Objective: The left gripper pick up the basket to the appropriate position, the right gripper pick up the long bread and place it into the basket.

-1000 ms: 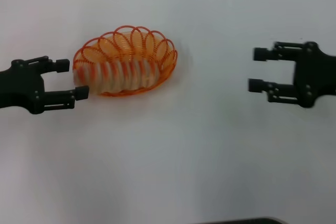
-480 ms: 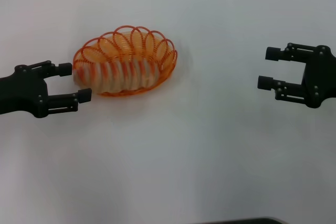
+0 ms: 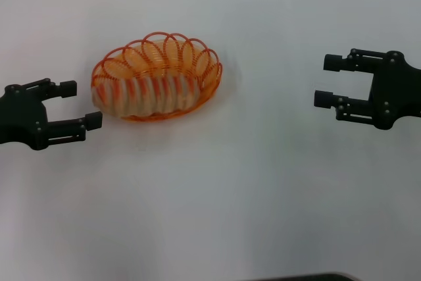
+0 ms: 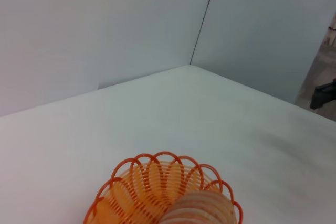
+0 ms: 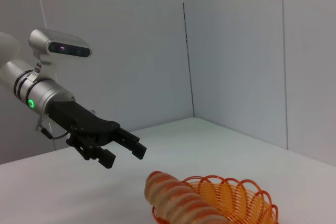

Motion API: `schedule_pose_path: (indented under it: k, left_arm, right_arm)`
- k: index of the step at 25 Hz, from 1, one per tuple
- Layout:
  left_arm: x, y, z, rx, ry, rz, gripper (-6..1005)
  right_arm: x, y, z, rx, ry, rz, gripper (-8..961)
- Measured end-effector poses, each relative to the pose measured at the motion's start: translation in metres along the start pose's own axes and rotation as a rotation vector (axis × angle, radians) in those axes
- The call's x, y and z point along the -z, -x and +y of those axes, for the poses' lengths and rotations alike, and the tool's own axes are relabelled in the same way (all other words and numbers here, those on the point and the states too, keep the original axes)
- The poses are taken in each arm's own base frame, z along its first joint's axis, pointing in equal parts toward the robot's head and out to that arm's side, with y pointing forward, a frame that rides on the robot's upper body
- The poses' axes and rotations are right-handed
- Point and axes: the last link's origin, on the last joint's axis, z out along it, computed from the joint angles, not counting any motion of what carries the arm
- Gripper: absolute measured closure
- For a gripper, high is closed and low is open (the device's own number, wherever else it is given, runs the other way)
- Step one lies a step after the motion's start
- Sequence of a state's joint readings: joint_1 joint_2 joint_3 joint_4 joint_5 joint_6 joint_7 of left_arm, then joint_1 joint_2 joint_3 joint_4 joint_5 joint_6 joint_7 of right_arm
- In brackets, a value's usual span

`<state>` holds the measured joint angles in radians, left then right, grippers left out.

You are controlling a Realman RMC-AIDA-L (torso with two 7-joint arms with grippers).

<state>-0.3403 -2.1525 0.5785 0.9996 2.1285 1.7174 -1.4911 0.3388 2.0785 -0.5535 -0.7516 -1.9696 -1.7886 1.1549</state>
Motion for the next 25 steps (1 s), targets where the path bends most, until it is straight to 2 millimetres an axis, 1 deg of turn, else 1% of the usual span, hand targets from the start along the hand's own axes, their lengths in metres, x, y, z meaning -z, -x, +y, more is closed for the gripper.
schedule_pose_path:
  k: [25]
  left_arm:
    - [0.0015, 0.0013, 0.0005, -0.002, 0.001, -0.011, 141]
  right_arm:
    - [-0.0057, 0.0004, -0.0005, -0.015, 0.013, -0.005, 267]
